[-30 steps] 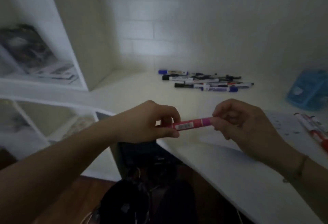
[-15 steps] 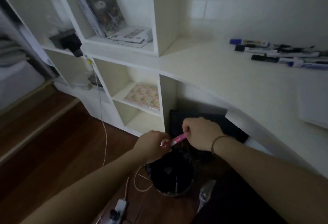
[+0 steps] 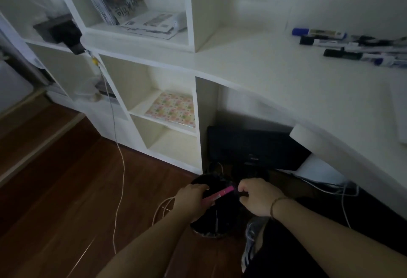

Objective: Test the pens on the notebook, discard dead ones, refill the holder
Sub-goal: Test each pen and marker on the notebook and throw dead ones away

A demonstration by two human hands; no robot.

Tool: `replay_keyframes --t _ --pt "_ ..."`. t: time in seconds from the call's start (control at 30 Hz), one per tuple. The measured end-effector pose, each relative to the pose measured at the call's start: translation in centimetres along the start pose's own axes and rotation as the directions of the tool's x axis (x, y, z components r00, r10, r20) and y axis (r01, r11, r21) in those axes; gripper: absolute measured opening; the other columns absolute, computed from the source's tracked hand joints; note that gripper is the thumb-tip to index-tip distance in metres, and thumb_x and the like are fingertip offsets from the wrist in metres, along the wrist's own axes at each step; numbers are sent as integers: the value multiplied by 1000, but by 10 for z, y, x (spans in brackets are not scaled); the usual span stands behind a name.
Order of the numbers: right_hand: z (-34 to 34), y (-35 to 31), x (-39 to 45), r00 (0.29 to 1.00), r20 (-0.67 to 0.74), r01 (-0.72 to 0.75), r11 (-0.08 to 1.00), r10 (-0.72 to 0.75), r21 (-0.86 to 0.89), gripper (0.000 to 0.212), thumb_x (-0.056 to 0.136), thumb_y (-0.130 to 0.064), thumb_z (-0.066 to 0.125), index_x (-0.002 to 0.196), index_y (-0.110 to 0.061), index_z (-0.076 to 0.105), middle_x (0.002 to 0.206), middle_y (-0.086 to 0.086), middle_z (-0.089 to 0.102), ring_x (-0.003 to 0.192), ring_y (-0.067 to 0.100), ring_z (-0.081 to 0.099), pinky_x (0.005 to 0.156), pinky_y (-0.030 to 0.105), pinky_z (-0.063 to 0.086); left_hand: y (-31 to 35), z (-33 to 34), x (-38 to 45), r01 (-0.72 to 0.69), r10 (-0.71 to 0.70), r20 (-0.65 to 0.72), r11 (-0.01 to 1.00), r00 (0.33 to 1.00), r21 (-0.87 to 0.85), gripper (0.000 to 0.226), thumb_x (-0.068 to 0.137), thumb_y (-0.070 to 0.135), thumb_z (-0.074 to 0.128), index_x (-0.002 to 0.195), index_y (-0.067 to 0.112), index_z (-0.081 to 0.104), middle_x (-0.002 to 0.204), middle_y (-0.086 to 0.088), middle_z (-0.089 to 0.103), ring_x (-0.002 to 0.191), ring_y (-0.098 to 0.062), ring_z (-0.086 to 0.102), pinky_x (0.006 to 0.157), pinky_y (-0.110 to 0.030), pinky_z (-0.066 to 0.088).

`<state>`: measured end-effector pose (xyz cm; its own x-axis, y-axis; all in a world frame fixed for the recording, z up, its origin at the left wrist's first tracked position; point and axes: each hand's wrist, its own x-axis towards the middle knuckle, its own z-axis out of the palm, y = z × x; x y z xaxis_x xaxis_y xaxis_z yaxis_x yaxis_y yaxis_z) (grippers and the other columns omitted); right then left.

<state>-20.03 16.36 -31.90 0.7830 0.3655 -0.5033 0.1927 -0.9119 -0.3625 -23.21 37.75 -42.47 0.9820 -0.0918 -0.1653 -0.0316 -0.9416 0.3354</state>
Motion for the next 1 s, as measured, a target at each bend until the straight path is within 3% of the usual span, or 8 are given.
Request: replay_keyframes --t 0.2,0.37,0.47,0.63,0.73,0.83,0.93,1.0 --pt "-2 9 -2 998 54 -44 999 44 4 33 90 -36 51 121 -26 55 120 -1 59 104 17 58 88 34 52 -4 -7 10 56 -90 -102 954 991 -296 39 93 44 50 124 22 58 119 1 64 106 -19 61 87 -31 50" --pt "-43 -34 -17 982 -154 133 980 -110 150 18 87 -32 56 101 -25 63 102 -4 66 91 14 62 84 36 53 40 -91 18 -261 90 -410 885 908 -385 30 93 41 50 115 25 63 106 9 64 95 -7 58 83 -32 51" --pt "-108 -78 -52 849 -454 343 936 -272 82 15 83 -28 55 69 -22 54 67 -3 60 65 15 58 67 39 53 90 -170 19 -455 132 -610 790 781 -411 26 94 33 46 99 20 68 87 16 65 84 -1 61 73 -21 48" --pt "-227 -72 -124 590 -780 419 905 -209 75 10 80 -38 61 84 -30 66 68 -9 67 62 2 61 61 20 49 185 -285 27 -700 184 -776 589 603 -404 14 95 10 54 87 14 66 69 10 64 64 -3 62 61 -17 45" --pt "-273 -18 -155 511 -849 338 939 -132 57 8 81 -37 63 84 -30 66 68 -8 67 60 4 62 62 24 50 249 -309 45 -742 318 -711 521 628 -422 12 93 20 56 88 16 67 64 4 67 59 -16 64 57 -36 52" --pt "-299 62 -174 457 -890 74 997 -3 34 5 80 -34 64 82 -30 65 72 -9 66 68 11 62 67 26 48 318 -309 70 -718 540 -479 582 692 -382 11 90 37 59 92 28 66 71 11 69 64 -8 66 64 -33 55" --pt "-303 145 -184 504 -840 -187 975 200 120 13 85 -32 63 95 -26 66 85 -6 65 69 14 60 65 24 44 387 -294 103 -738 717 -178 662 674 -128 25 88 44 62 111 34 61 95 16 64 82 -4 62 78 -29 54" --pt "-295 185 -187 528 -793 -271 946 303 180 19 85 -29 64 102 -21 65 93 -3 66 73 13 57 69 23 41 423 -276 141 -703 699 -141 711 701 30 29 89 34 64 118 29 60 109 7 63 98 -13 60 86 -31 51"
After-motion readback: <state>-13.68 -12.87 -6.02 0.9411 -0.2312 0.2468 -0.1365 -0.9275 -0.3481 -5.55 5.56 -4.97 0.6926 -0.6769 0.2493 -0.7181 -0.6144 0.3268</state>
